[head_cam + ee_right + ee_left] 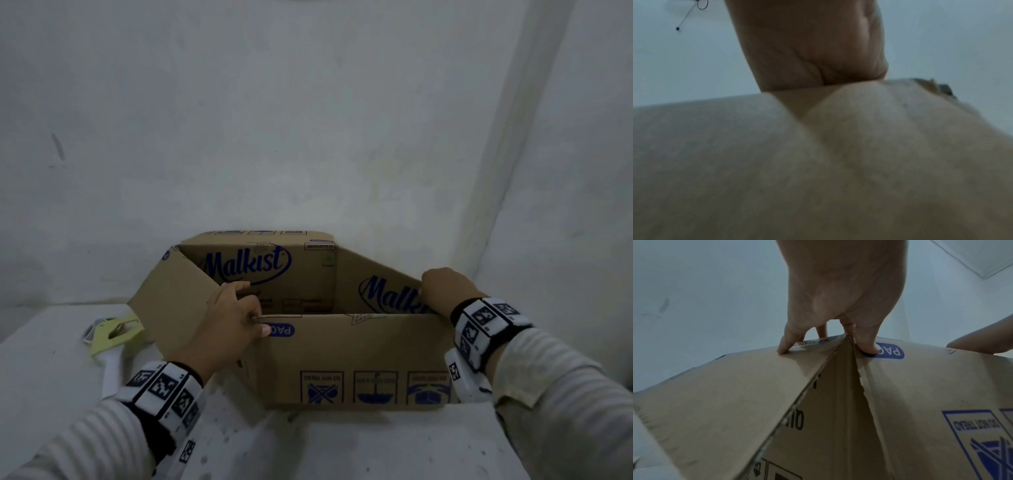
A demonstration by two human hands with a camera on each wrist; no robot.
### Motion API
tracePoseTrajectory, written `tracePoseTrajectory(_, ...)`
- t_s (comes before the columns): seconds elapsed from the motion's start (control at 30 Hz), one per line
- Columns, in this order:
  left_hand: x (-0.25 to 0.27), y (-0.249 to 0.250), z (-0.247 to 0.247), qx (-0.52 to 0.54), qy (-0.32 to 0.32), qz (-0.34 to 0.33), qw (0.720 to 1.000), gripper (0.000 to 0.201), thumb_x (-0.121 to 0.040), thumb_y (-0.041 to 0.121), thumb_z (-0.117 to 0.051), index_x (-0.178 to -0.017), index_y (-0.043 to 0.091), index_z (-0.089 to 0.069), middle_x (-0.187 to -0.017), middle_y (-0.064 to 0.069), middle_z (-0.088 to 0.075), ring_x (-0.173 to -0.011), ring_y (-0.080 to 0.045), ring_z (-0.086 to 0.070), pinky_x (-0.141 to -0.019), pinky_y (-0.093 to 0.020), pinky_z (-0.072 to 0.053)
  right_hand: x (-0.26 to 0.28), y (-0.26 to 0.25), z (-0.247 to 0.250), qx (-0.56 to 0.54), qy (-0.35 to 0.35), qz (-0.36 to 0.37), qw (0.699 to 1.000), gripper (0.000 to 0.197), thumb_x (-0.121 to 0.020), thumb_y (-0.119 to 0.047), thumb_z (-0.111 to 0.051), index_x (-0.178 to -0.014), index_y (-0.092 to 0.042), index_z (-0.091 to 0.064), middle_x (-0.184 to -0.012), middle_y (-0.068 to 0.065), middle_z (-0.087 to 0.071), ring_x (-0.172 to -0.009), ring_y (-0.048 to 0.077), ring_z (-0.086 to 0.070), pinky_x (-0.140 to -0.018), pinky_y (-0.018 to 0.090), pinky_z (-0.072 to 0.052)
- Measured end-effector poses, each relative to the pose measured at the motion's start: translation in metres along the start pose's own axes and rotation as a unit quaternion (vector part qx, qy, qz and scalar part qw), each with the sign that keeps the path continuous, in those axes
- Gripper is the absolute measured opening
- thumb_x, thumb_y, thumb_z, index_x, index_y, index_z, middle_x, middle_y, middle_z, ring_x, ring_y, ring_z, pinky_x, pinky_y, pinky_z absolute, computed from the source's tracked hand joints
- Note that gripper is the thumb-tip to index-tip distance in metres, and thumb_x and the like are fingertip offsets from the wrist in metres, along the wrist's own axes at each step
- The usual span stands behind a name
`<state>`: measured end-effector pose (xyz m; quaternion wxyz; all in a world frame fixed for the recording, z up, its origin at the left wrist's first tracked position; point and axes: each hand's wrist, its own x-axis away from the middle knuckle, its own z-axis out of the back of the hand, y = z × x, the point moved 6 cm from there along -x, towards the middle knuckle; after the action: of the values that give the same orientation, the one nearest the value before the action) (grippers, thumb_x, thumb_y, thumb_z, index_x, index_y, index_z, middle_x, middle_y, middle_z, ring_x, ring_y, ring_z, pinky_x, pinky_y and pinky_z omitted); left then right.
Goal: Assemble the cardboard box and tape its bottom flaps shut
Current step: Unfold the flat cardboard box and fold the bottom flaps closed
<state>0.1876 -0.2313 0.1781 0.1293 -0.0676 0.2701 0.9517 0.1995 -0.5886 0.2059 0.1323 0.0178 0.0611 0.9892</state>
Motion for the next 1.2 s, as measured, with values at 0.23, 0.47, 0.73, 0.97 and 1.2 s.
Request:
tracePoseTrajectory(0.23,0.02,-0.027,0.03,0.032,-0.001,-0.008,0.999,0.032,-0.076,0.025,-0.075,-0.061,0.031,-0.046,-0.15,-0.006,-0.027,-0.136,-0.03,-0.029,-0.106,-0.048,-0.037,0.051,-0.011,0.001,0.009,-0.004,-0.025,1.0,0.039,-0.095,-0.03,-0.046,-0.059,-0.016,-0.044,-0.064,0.0,-0.049,-0.069,0.021,-0.054,-0.071,0.033,-0.05)
tracePoseTrajectory(0.47,0.049,-0.056,0.05,0.049,-0.031,-0.012,0.998,0.029,-0.079,0.022,-0.072,-0.066,0.027,-0.047,-0.151,-0.006,-0.026,-0.141,-0.024,-0.024,-0.105,-0.042,-0.038,0.092,-0.032,-0.003,-0.048,0.032,-0.065,0.996,0.038,-0.096,-0.026,-0.043,-0.059,-0.015,-0.042,-0.063,0.001,-0.046,-0.067,0.022,-0.052,-0.063,0.03,-0.043)
tracePoseTrajectory(0.73,0.07,-0.078,0.057,0.106,-0.081,-0.006,0.991,0.012,-0.088,0.02,-0.063,-0.086,0.017,-0.052,-0.16,-0.006,-0.009,-0.148,-0.014,-0.002,-0.112,-0.039,-0.028,0.127,-0.052,-0.013,-0.117,-0.006,-0.016,0.993,0.032,-0.093,-0.025,-0.051,-0.063,-0.016,-0.041,-0.067,-0.001,-0.046,-0.074,0.022,-0.05,-0.051,0.024,-0.034)
tracePoseTrajectory(0.97,0.087,-0.074,0.055,0.126,-0.031,0.005,0.991,0.016,-0.086,0.019,-0.065,-0.089,0.006,-0.056,-0.16,-0.005,-0.008,-0.148,-0.015,-0.005,-0.109,-0.036,-0.026,0.146,-0.045,-0.01,-0.157,0.077,-0.063,0.983,0.022,-0.094,-0.024,-0.052,-0.077,-0.01,-0.054,-0.07,0.003,-0.049,-0.075,0.023,-0.049,-0.065,0.028,-0.039)
tracePoseTrajectory(1.2,0.112,-0.085,0.059,0.139,0.002,0.016,0.99,0.017,-0.084,0.018,-0.067,-0.076,0.014,-0.052,-0.156,-0.003,-0.027,-0.145,-0.015,-0.022,-0.103,-0.035,-0.032,0.139,-0.029,-0.013,-0.224,0.081,-0.123,0.963,0.023,-0.092,-0.013,-0.045,-0.07,-0.006,-0.049,-0.079,0.013,-0.051,-0.075,0.028,-0.049,-0.066,0.032,-0.039)
